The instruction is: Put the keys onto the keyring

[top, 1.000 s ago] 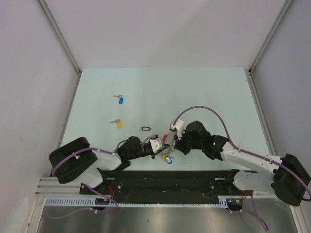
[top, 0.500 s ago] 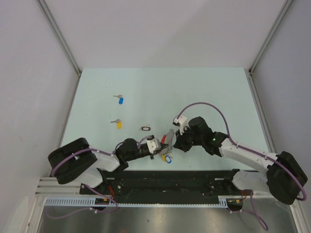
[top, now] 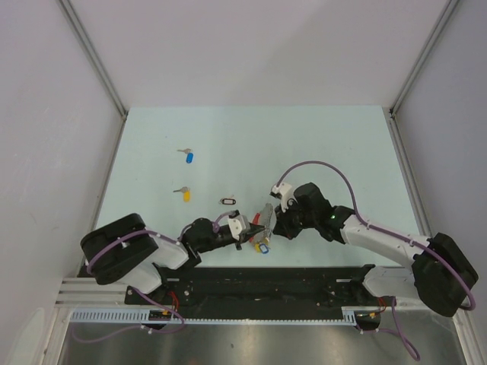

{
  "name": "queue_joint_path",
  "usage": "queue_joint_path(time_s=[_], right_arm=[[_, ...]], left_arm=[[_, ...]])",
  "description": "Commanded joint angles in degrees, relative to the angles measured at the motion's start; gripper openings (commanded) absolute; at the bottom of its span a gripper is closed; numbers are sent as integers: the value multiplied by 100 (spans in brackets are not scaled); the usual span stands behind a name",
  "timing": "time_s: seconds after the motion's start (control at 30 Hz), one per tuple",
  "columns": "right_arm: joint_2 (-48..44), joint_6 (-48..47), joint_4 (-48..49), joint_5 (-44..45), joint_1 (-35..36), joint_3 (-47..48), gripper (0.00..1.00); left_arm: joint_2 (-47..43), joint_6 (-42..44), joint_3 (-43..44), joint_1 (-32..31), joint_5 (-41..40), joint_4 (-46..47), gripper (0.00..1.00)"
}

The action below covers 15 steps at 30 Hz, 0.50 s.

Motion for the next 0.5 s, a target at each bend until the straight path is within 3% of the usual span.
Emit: queue_joint_path(time_s=[0.0, 0.2, 0.47], right_arm=[[-388, 8, -148, 423, -9, 103, 0], [-924, 192, -614, 1373, 0, 103, 0], [-1522, 298, -1168, 1963, -9, 103, 0]], left_arm=[[227, -243, 79, 30, -288, 25, 0], [676, -305, 703, 21, -280, -1249, 0], [782, -428, 1361, -67, -447, -2917, 0]])
